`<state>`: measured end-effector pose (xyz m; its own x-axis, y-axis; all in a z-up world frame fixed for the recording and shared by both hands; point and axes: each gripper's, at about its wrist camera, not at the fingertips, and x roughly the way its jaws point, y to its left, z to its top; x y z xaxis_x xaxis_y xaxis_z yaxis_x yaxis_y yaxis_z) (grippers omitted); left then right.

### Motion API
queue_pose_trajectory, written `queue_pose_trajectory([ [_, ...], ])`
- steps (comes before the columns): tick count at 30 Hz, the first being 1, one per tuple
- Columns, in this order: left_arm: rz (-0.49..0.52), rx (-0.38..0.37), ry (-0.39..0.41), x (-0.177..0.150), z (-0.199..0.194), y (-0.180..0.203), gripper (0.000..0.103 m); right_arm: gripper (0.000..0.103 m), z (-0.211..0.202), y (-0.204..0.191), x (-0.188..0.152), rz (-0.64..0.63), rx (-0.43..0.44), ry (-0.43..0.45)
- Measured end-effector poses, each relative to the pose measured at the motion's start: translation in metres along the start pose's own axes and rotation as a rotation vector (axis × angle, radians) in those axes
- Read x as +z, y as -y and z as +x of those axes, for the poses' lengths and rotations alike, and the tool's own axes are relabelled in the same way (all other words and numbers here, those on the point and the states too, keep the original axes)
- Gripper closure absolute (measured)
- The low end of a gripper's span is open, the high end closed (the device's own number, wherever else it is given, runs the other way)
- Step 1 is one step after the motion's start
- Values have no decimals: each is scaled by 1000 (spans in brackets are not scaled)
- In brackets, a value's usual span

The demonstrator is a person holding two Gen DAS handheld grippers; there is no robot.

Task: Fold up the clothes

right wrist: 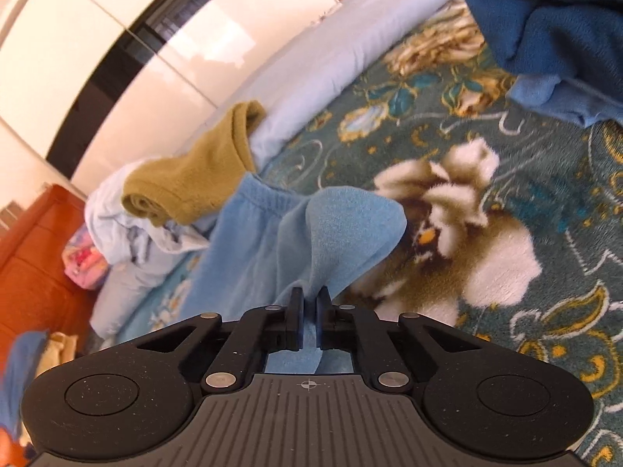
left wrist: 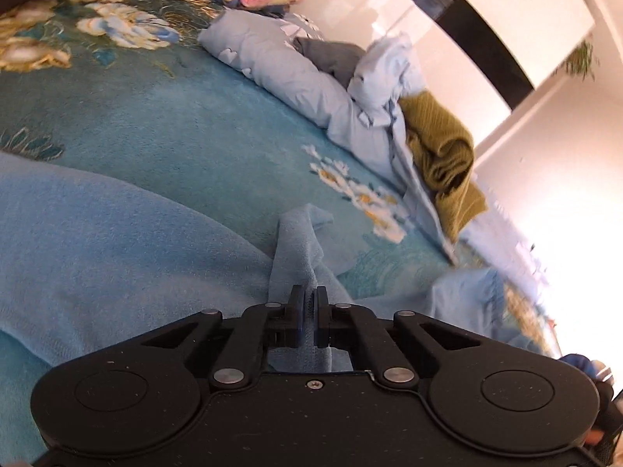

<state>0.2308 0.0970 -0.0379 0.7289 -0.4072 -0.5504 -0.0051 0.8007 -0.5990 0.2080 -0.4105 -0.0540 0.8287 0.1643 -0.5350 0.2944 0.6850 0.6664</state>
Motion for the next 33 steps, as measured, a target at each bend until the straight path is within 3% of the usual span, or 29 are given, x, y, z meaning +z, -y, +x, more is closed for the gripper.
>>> queue_pose_trajectory([
  [5, -26, -48, 64, 5, -28, 0, 103, 101, -38, -8, 9, -8, 51, 66],
  [10, -29, -70, 80, 3, -41, 3, 103, 102, -73, -17, 13, -50, 45, 105],
  [18, -54, -14, 25, -9, -29, -10, 100, 101, -62, 1, -5, -50, -41, -8],
  [21, -47, -7, 4, -9, -24, -13, 76, 94, -46, 11, -13, 0, -13, -20],
  [23, -25, 4, 12, -7, -21, -11, 59, 76, -33, 16, -16, 35, 6, -34],
  [24, -16, 10, 11, -7, -18, -9, 57, 64, -26, 18, -17, 45, 10, -43],
  [32, 9, 44, -29, -5, 13, 1, 55, 65, 20, 15, -13, 86, 50, -58],
  [33, -11, 42, -24, -5, 13, 0, 57, 77, 22, 14, -13, 89, 52, -54],
])
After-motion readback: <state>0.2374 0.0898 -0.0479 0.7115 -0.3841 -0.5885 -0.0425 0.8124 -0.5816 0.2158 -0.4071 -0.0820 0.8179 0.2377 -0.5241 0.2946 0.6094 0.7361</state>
